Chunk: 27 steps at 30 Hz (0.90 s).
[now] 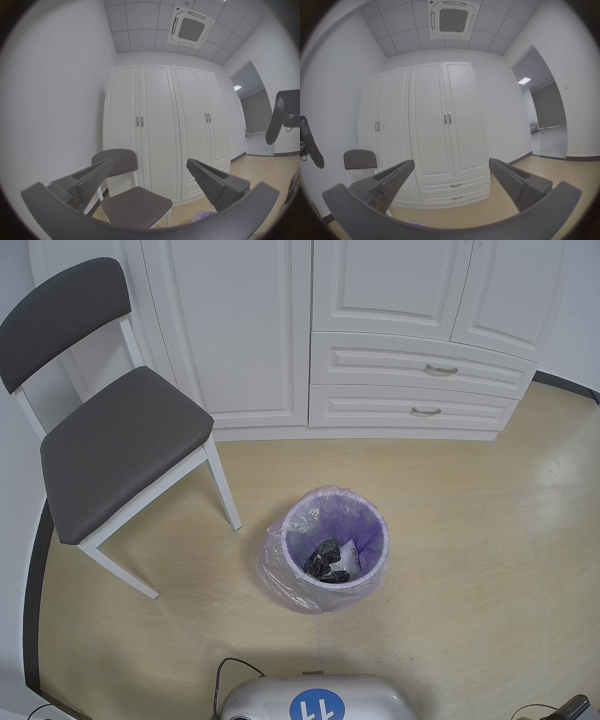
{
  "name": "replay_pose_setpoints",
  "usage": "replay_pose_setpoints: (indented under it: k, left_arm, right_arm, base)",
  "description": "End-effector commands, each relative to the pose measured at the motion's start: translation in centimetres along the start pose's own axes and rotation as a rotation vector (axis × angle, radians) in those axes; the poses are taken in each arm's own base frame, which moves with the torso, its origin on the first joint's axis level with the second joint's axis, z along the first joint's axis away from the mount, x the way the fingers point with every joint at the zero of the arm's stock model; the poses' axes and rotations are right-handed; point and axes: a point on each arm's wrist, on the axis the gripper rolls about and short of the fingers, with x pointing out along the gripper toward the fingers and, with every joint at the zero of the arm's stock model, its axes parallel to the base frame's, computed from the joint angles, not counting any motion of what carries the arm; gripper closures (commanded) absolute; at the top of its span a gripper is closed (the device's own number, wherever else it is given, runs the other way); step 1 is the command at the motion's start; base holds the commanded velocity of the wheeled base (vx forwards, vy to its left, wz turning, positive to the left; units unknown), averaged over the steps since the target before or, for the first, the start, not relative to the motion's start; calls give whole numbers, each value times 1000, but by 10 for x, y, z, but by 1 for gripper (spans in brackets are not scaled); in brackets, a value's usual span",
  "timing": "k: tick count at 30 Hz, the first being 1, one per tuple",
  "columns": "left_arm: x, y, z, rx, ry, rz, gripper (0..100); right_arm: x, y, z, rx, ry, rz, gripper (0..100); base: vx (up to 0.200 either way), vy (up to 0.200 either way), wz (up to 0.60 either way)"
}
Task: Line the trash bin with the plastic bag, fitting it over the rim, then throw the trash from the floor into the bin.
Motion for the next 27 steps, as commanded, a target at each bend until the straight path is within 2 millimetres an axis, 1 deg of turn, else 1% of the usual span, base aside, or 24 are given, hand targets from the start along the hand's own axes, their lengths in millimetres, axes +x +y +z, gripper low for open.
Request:
replay_pose_setpoints:
  k: [1, 3, 9, 10, 12, 15, 21, 22, 23, 27]
  left_arm:
    - [-11, 0, 2, 4, -19, 8, 0]
    - [-18, -1, 1, 11, -1, 18, 0]
    - [-35, -2, -3, 18, 37, 28, 0]
    - [-35, -2, -3, 17, 37, 29, 0]
    - [-41, -3, -6, 19, 45, 36, 0]
    - [-48, -5, -10, 27, 49, 45, 0]
    - [-57, -6, -19, 29, 53, 55, 0]
    - [-57, -6, -19, 29, 53, 55, 0]
    - [-61, -7, -22, 32, 61, 60, 0]
    - [-66, -8, -30, 34, 84, 59, 0]
  right_arm:
    - [-10, 1, 6, -8, -30, -6, 0]
    - [-24, 0, 8, -5, -30, 9, 0]
    - [-58, -3, 2, -2, -1, 59, 0]
    - [-59, -3, 3, -1, -2, 59, 0]
    - [-70, -5, -1, 16, 7, 65, 0]
    - [-79, -7, -8, 31, 15, 65, 0]
    - [-91, -10, -26, 30, 36, 66, 0]
    - [-91, -10, -26, 30, 36, 66, 0]
    - [-95, -11, -34, 31, 52, 67, 0]
    - [-103, -13, -48, 33, 94, 111, 0]
  base:
    - [0, 0, 0]
    - [0, 0, 0]
    - [0, 0, 0]
    - [0, 0, 0]
    - [0, 0, 0]
    - [0, 0, 0]
    - [0, 0, 0]
    - [0, 0, 0]
    - [0, 0, 0]
    - [0, 0, 0]
